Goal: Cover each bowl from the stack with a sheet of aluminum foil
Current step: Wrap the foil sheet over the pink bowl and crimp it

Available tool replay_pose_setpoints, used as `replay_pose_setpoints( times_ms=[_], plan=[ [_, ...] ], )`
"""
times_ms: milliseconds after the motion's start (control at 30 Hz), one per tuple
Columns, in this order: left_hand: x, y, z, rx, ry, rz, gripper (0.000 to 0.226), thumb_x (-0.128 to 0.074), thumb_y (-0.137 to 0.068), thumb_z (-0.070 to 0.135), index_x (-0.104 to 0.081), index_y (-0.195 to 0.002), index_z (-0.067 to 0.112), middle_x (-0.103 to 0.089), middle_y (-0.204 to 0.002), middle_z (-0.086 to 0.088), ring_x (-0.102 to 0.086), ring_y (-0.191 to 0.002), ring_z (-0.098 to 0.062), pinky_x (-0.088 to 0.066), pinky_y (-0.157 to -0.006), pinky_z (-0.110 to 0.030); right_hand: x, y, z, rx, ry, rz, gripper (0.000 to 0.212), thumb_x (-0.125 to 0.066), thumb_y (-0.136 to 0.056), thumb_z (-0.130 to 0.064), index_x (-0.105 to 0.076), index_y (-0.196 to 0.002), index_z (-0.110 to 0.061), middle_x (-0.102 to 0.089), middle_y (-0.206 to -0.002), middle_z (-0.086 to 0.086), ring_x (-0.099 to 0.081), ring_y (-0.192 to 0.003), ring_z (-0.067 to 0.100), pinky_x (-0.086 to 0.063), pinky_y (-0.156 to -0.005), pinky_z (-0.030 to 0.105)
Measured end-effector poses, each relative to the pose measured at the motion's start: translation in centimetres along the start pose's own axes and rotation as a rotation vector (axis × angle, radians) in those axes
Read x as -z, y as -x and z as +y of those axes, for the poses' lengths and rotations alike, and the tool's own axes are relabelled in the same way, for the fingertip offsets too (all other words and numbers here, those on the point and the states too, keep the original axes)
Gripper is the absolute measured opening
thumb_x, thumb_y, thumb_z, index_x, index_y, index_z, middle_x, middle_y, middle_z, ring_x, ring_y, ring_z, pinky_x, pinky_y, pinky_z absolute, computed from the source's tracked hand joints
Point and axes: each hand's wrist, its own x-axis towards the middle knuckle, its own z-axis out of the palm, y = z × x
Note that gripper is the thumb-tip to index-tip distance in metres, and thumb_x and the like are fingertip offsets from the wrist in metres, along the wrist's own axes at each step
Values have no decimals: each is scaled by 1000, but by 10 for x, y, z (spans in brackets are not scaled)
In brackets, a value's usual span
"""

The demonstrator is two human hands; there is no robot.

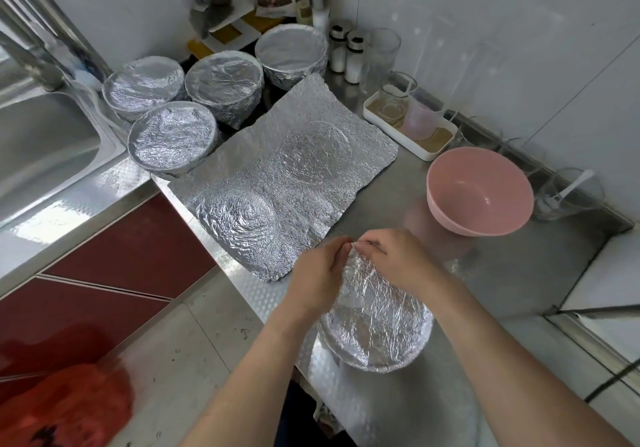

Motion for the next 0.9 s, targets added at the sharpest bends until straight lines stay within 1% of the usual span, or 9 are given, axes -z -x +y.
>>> replay_pose_setpoints(
  times_ms=[100,200,267,300,400,533,667,833,900],
  plan=[
    [2,-3,1,18,16,10,31,-45,-103,26,-65,-121,12,-56,-65,9,-50,-54,-10,-33,-53,-25,0,0,-2,15,-117,68,18,-58,-95,-30,-71,-95,-19,-70,-87,-3,-64,-83,13,-52,-77,36],
    [2,-1,-2,126,158,49,33,-41,-104,26,-62,-125,13,-57,-66,11,-45,-49,-3,-32,-49,-16,6,5,3,-62,-208,87,27,-53,-97,-29,-65,-119,-20,-67,-106,-5,-61,-91,5,-46,-78,18],
    [1,3,-4,174,199,62,34,-38,-105,28,-62,-125,14,-59,-69,8,-49,-54,-8,-33,-51,-18,7,15,11,-128,-309,93,30,-48,-99,-28,-61,-126,-21,-67,-98,-16,-57,-82,-4,-40,-69,7],
    [0,6,-5,179,196,64,33,-38,-105,28,-63,-121,15,-57,-67,7,-48,-54,-7,-33,-51,-21,5,20,13,-145,-346,103,29,-47,-100,-26,-60,-126,-21,-66,-85,-25,-56,-73,-8,-39,-63,6],
    [-8,8,-8,219,256,70,33,-37,-105,29,-65,-100,14,-47,-57,5,-37,-45,-2,-28,-48,-23,-7,31,14,-166,-403,183,27,-44,-102,-18,-63,-120,-12,-50,-51,-35,-50,-51,-13,-34,-50,7],
    [-11,9,-9,219,226,61,39,-37,-105,29,-52,-73,12,-41,-54,5,-33,-45,-4,-25,-45,-18,-15,32,13,-174,-395,274,27,-44,-102,-16,-68,-111,-10,-45,-44,-21,-42,-43,-1,-28,-46,13],
    [-10,11,-10,179,183,69,41,-37,-105,25,-51,-76,-1,-41,-56,1,-34,-51,-11,-26,-47,-19,-17,31,13,-161,-359,311,21,-46,-101,-15,-68,-98,-16,-46,-46,-22,-40,-45,-1,-28,-47,14],
    [-9,11,-11,171,187,63,38,-37,-105,26,-47,-73,7,-42,-57,2,-34,-52,-10,-26,-48,-19,-18,30,14,-122,-341,344,40,-48,-100,-13,-47,-65,-33,-41,-47,-15,-34,-46,3,-25,-47,17],
    [-10,12,-12,185,207,60,39,-37,-105,26,-48,-74,7,-42,-57,2,-35,-52,-10,-26,-48,-19,-19,30,14,-126,-322,331,37,-47,-100,-14,-48,-66,-28,-40,-47,-14,-33,-46,5,-24,-47,18]
  ],
)
